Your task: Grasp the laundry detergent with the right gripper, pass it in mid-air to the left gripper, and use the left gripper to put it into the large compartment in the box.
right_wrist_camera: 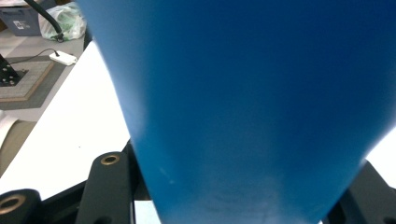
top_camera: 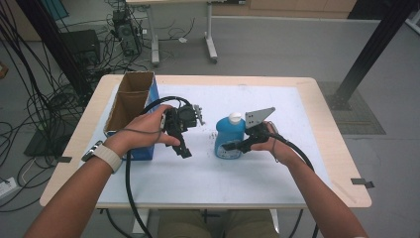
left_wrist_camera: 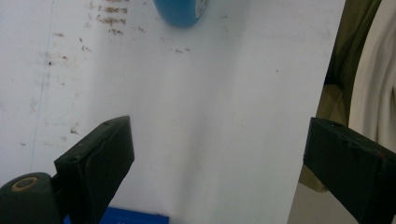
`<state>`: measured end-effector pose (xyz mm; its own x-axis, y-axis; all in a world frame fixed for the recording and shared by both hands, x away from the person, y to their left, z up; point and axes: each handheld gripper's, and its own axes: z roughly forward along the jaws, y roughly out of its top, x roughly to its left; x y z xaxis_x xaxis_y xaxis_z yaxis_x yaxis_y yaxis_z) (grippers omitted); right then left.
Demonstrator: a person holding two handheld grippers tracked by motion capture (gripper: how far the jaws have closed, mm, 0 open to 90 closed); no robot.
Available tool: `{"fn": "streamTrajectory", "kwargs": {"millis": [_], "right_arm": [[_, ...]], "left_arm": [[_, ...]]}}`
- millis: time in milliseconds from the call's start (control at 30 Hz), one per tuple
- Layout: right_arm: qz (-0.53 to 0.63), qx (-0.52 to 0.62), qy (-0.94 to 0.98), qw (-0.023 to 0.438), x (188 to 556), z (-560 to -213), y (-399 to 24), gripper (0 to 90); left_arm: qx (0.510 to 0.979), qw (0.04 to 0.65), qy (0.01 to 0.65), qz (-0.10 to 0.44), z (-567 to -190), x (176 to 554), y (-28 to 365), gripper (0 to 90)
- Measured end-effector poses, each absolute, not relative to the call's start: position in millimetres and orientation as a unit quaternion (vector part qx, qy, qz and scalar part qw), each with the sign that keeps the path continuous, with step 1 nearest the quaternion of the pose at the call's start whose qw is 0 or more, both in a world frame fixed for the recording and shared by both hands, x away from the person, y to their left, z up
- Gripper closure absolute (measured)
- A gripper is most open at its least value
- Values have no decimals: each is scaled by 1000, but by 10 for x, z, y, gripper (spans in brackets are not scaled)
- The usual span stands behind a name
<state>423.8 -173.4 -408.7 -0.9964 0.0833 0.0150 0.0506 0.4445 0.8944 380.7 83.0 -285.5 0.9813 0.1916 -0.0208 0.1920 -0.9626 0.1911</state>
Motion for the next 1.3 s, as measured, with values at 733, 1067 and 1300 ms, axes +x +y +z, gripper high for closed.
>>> {"fn": "streamTrajectory", "kwargs": {"millis": [733, 1067, 1300], "right_arm": [[523, 44, 851, 18, 4232, -4081, -1731, 435], [523, 47, 851, 16, 4232, -4082, -1733, 435], [524, 46, 851, 16, 4234, -4085, -1735, 433]], "left_arm": [[991, 97, 98, -2, -2855, 3811, 824, 91], [990, 98, 99, -4, -2857, 3824, 821, 92], [990, 97, 97, -4, -2858, 3828, 817, 91]]}}
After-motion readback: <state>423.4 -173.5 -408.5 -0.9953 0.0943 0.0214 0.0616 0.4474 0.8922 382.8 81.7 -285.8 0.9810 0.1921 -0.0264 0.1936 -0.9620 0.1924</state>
